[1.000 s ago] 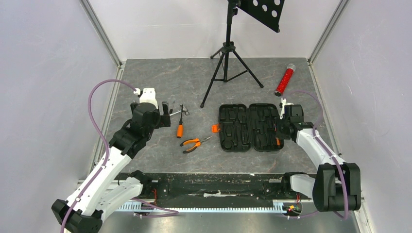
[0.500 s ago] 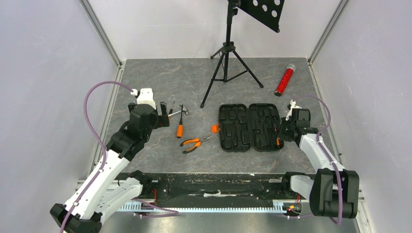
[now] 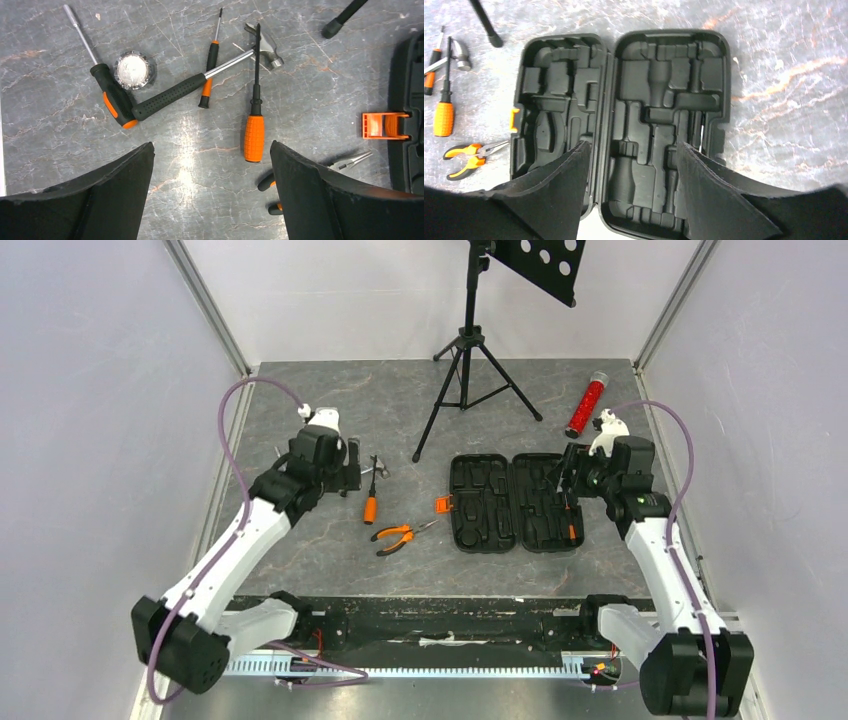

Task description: Pack the tool kit

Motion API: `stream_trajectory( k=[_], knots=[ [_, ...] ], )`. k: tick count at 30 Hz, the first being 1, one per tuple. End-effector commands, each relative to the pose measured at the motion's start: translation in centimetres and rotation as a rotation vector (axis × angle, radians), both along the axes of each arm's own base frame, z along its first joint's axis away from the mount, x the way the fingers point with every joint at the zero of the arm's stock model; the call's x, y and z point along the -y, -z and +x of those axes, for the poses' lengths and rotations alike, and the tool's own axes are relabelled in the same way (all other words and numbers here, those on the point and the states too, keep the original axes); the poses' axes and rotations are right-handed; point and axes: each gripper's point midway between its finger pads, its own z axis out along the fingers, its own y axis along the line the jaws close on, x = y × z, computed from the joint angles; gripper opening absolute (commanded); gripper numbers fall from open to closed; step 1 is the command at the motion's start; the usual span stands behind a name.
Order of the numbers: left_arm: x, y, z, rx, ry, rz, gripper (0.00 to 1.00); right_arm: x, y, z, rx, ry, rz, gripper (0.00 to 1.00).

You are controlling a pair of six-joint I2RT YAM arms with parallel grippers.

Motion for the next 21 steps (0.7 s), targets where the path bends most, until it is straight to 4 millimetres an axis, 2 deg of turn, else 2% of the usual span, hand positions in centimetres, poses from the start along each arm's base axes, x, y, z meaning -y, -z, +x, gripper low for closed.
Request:
stream_trajectory(
  k=[1, 5, 11, 16, 21],
  knots=[
    [1.1, -0.3, 2.4, -0.078, -0.003, -0.081, 0.89, -1.6, -2.1, 0.5, 0.130, -0.075, 0.034, 0.68],
    [0.8, 2.2, 5.2, -0.197, -0.039, -0.065, 0.83, -2.0, -1.6, -0.1, 0.153, -0.101, 0.041, 0.70],
    [0.5, 5.2, 9.6, -0.311, -0.061, -0.053, 0.76, -2.9, -1.9, -1.0, 0.202, -0.141, 0.073, 0.77],
    [0.4, 8.4, 11.5, -0.410, -0.057, 0.008, 0.68, -3.2, -2.7, -1.5, 0.243, -0.152, 0.081, 0.84],
    [0.2, 11.5, 12.3, -0.488, -0.049, 0.039, 0.61, -3.6, -2.8, -2.0, 0.252, -0.165, 0.081, 0.86]
  ],
)
